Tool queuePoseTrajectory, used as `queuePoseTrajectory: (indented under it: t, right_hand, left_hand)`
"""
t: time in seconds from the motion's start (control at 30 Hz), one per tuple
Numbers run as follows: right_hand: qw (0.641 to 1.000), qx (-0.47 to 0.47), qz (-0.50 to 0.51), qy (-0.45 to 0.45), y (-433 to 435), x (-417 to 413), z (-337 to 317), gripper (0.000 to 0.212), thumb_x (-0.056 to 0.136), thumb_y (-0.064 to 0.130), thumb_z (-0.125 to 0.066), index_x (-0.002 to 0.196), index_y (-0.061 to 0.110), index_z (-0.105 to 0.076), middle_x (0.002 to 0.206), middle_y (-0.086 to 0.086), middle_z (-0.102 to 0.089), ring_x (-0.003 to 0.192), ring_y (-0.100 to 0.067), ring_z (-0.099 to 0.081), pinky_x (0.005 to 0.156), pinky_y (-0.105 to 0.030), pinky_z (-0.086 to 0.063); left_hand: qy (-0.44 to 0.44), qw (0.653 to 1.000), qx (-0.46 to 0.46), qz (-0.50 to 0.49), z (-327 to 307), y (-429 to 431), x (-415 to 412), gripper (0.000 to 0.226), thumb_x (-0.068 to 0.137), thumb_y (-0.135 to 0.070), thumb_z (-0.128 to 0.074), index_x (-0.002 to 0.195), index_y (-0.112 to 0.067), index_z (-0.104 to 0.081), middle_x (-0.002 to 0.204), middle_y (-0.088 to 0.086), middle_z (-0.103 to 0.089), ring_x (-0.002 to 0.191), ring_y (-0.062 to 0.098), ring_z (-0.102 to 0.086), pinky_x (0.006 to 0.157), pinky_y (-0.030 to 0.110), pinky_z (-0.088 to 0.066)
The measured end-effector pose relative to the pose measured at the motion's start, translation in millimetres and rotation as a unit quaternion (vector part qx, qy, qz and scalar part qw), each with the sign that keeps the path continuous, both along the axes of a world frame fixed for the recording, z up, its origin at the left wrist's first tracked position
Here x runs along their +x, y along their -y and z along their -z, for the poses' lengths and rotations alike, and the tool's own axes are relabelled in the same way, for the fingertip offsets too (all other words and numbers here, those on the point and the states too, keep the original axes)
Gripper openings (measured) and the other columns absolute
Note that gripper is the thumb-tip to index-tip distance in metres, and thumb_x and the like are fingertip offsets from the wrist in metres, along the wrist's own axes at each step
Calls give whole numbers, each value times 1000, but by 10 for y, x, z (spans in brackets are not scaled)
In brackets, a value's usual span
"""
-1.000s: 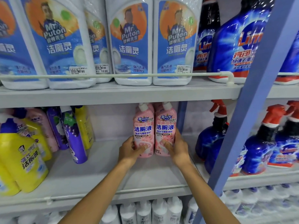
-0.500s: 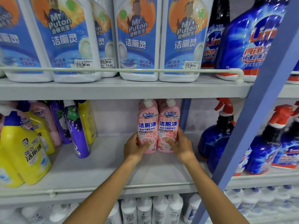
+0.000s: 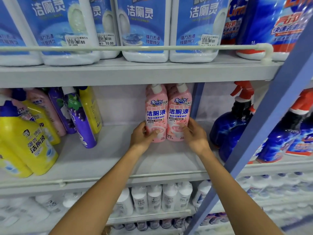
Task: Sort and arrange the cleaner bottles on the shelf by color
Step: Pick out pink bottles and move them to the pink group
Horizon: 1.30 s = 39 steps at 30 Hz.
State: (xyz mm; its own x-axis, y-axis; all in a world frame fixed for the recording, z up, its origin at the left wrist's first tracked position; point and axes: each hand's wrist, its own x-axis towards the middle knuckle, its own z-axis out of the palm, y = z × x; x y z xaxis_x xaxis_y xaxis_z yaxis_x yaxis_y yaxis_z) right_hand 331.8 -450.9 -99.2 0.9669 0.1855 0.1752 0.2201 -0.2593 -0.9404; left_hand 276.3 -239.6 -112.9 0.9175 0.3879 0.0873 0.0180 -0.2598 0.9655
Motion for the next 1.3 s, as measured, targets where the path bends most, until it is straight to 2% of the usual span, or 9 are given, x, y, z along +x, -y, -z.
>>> queuePoseTrajectory:
  t: [0.13, 0.23, 0.33, 0.43, 0.63, 0.8, 0.93, 1.13, 1.3]
  right_hand:
    - [999, 5, 28, 20, 64, -241, -8, 40, 105, 49, -49, 133, 23, -62, 122, 10, -71, 108, 0, -67, 90, -17, -55]
    - [998, -5, 56, 18, 59, -486, -56, 42, 106, 55, -37, 114, 25, -66, 101, 11, -71, 95, -9, -66, 77, -13, -51]
    - [998, 29, 54, 13, -31, -776, -104, 41, 105, 61, -33, 112, 39, -66, 112, 17, -70, 111, -8, -65, 103, -32, -51]
    - [997, 73, 24, -16, -185, -1113, -120, 31, 102, 66, -34, 112, 53, -60, 120, 26, -64, 125, -9, -60, 111, -39, -46]
    - [996, 83, -1, -23, -659, -1682, -77, 77, 97, 70, -36, 147, 14, -52, 145, -3, -59, 129, -18, -59, 110, -43, -48]
    - [994, 103, -28, -31, -1181, -2075, -43, 57, 106, 52, -36, 142, 13, -56, 140, -2, -61, 129, -19, -59, 111, -44, -48]
    - [990, 118, -73, -37, -1606, -2336, -57, 42, 105, 50, -39, 131, 24, -61, 136, 2, -64, 127, -15, -60, 110, -41, -49]
    - [986, 103, -128, -22, -2237, -2414, -159, 50, 106, 49, -40, 141, 19, -58, 138, 7, -63, 127, -8, -59, 112, -44, -47]
    - [982, 111, -155, -2, -2754, -2279, -350, 32, 102, 52, -45, 117, 35, -67, 114, 13, -74, 111, -6, -68, 103, -39, -52]
  left_hand:
    - [14, 999, -49, 10, -29, 11, -191, 58, 86, -18, -82, 140, -16, -58, 122, -1, -71, 107, 15, -71, 90, 27, -59]
    - [15, 993, -115, -11, -74, -3, -432, 78, 86, -12, -81, 153, -10, -42, 136, 7, -61, 117, 17, -62, 97, 25, -52]
    - [33, 990, -137, -5, -141, -122, -764, 86, 78, -26, -86, 153, -14, -43, 147, 11, -54, 133, 20, -56, 111, 34, -46]
    - [59, 991, -121, 5, -215, -356, -1207, 73, 89, -22, -78, 153, -13, -43, 151, 10, -52, 138, 17, -50, 114, 32, -41]
    - [94, 991, -87, -50, -181, -1094, -2204, 57, 94, -21, -74, 146, -22, -52, 149, -3, -56, 140, 13, -50, 120, 44, -39]
    - [106, 983, -76, -126, -100, -1688, -2939, 56, 94, -10, -73, 145, -18, -53, 145, 1, -59, 137, 16, -53, 117, 49, -41]
    - [107, 975, -86, -176, -57, -2064, -3428, 54, 94, -6, -71, 145, -16, -54, 143, 5, -60, 136, 21, -54, 115, 45, -43]
    - [107, 962, -76, -238, -121, -2628, -3822, 50, 95, -12, -71, 139, -28, -53, 143, 2, -58, 136, 19, -53, 117, 44, -41]
    - [98, 956, -54, -272, -262, -3060, -3814, 54, 96, -14, -70, 146, -22, -51, 145, 1, -58, 135, 18, -53, 115, 42, -43]
